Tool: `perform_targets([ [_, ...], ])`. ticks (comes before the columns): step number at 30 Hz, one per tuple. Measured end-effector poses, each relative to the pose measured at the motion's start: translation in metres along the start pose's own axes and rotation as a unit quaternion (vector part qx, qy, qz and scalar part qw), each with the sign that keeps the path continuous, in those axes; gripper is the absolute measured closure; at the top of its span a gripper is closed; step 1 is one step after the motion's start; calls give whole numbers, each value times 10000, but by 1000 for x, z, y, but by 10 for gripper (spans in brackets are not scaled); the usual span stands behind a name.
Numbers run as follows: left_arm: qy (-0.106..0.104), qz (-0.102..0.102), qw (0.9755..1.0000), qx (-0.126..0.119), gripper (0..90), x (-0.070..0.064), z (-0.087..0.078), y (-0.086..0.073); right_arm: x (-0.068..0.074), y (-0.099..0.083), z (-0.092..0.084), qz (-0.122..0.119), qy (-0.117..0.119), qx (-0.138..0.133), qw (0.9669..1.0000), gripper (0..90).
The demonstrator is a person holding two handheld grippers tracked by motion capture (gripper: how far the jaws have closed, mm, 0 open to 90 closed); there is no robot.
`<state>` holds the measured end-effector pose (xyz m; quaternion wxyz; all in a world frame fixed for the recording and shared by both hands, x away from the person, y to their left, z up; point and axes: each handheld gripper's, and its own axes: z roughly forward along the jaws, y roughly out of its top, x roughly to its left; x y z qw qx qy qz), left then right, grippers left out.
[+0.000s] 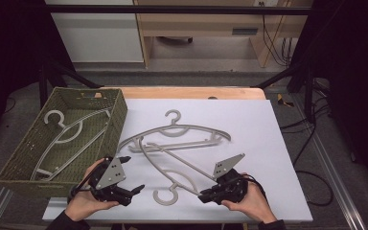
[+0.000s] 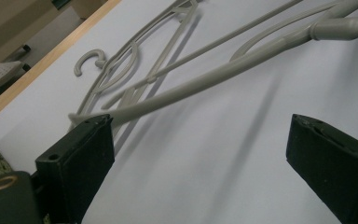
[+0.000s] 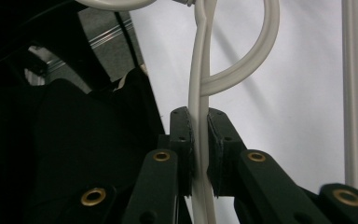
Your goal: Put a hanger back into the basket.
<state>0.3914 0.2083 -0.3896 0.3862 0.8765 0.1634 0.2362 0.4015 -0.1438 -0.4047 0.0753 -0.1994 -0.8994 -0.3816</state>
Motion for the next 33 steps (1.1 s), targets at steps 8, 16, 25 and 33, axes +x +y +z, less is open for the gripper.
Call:
perform_targets([
  [8,-170,605,9977,254,105,-11,13,1,5,3,7,-154,347,122,9992,819],
  [16,-186,1104,9929,407,287,-18,26,0,7,4,9,-221,476,148,9985,819],
  [25,-230,1454,9881,442,557,-21,29,-2,9,4,8,-231,585,152,9979,819],
  [33,-232,1659,9849,446,643,-27,31,-4,9,4,4,-216,661,92,9975,818],
])
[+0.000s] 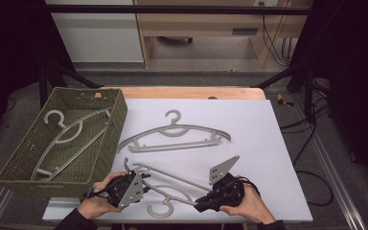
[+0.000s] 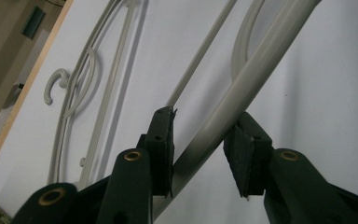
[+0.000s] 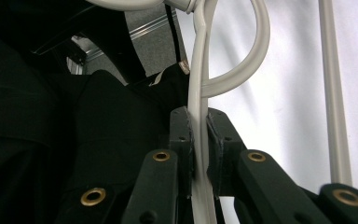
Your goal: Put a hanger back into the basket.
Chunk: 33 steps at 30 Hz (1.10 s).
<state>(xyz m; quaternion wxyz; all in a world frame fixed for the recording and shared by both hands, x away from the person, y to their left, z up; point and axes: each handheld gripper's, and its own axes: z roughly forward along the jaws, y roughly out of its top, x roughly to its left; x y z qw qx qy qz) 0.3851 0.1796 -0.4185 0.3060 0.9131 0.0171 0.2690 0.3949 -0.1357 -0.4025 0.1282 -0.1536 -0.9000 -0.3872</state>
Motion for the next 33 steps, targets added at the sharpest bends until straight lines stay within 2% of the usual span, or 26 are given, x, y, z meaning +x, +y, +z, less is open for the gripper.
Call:
perform_targets([
  [4,5,51,10000,-46,668,-1,-1,1,0,-1,-3,19,8,-77,10000,817],
  [5,8,52,10000,-56,677,-1,-2,1,-1,-1,-4,-38,-1,-134,9999,817],
  [8,86,71,9999,-93,699,-1,-4,3,-3,-2,-7,-31,-40,-263,9996,818],
  [9,105,243,9996,41,708,1,-6,4,-3,-3,-8,-4,-31,-309,9995,817],
  [11,142,199,9997,-12,742,0,-7,5,-6,-4,-11,-5,-45,-447,9990,811],
  [17,236,179,9996,-4,775,-1,-11,9,-9,-6,-12,106,-152,-473,9987,799],
  [22,103,59,9999,2,807,-4,-10,13,-9,-8,-22,147,-359,-803,9960,786],
  [23,28,7,10000,4,815,-5,-10,15,-9,-8,-25,186,-449,-862,9951,779],
  [24,17,-140,9999,-66,820,-6,-10,17,-10,-9,-27,163,-613,-929,9937,768],
  [25,24,-148,9999,-28,821,-4,-12,18,-10,-10,-30,173,-832,-1012,9912,748],
  [27,63,-283,9996,-35,822,-4,-13,20,-12,-11,-33,225,-1059,-1113,9879,707],
  [29,89,-412,9991,18,823,-4,-13,20,-13,-12,-34,229,-1342,-1242,9829,658],
  [31,137,-559,9983,51,825,-2,-13,20,-14,-13,-35,235,-1617,-1404,9765,603],
  [33,170,-736,9971,37,826,0,-14,20,-14,-14,-37,267,-1752,-1553,9718,556],
])
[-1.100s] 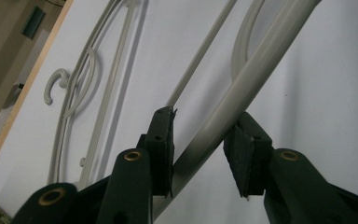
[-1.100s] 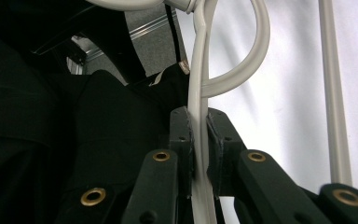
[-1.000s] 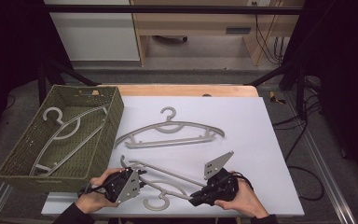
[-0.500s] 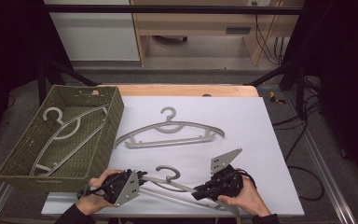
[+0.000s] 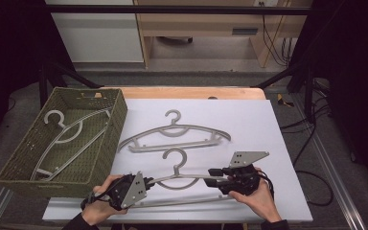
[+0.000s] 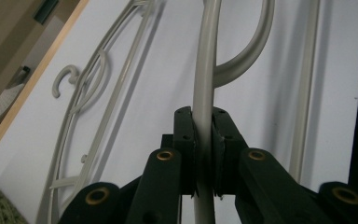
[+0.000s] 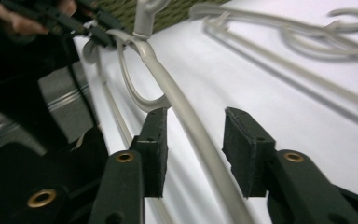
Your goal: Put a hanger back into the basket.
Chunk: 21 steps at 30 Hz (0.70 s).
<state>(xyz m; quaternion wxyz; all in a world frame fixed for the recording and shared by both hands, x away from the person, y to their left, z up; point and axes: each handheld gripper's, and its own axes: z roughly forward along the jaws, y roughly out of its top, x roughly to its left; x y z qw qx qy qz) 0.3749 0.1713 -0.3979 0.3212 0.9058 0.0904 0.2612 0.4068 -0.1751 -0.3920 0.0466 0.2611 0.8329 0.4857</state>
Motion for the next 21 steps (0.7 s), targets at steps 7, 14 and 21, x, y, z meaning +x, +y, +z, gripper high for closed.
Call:
perform_targets([
  [7,233,-497,9984,132,826,9,-4,-1,-5,-1,-16,94,-573,-829,9949,369],
  [14,425,-980,9942,144,826,19,-10,-4,-18,-13,-30,263,-1197,-930,9881,231],
  [21,528,-1302,9901,-26,826,27,-21,-5,-31,-28,-37,439,-1731,-893,9799,135],
])
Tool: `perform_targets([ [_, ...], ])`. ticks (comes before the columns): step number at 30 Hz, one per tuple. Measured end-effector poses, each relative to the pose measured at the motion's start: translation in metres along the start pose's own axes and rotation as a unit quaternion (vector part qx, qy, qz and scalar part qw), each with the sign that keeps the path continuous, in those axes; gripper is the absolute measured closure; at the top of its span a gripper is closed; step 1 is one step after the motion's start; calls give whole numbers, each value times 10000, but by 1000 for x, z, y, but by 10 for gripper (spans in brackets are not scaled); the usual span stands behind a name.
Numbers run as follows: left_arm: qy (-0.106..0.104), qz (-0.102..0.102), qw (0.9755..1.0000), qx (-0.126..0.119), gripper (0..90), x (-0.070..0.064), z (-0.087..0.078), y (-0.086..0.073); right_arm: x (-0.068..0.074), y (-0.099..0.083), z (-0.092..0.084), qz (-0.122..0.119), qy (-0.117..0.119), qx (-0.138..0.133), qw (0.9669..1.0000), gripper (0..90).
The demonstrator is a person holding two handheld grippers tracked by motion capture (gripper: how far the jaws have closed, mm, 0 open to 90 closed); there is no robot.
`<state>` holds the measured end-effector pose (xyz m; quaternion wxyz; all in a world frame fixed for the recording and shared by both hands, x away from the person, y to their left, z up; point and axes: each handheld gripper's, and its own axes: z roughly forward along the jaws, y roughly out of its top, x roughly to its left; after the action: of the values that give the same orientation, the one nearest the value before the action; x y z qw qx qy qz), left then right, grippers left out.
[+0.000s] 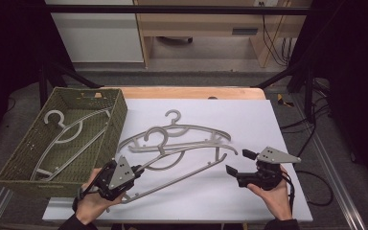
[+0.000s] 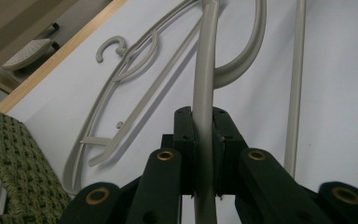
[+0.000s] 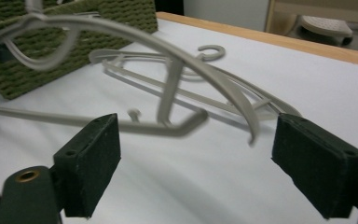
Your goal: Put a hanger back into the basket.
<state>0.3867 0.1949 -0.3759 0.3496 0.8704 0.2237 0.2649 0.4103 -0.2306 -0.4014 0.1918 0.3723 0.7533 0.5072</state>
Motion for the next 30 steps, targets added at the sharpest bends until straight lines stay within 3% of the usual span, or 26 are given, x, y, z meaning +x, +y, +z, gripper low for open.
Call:
perform_targets([
  [8,192,-363,9989,-238,826,15,-24,11,-10,-7,-4,81,-314,56,9995,81],
  [14,380,-447,9969,-524,826,29,-49,25,-13,-10,-6,153,-467,36,9988,63],
  [18,462,-368,9967,-566,826,40,-64,36,-15,-11,-8,179,-495,45,9986,60],
  [26,638,-415,9961,-443,825,74,-81,44,-14,-11,-8,153,-529,56,9985,57],
  [30,673,-552,9953,-430,826,100,-86,39,-14,-11,-8,139,-517,60,9985,53],
])
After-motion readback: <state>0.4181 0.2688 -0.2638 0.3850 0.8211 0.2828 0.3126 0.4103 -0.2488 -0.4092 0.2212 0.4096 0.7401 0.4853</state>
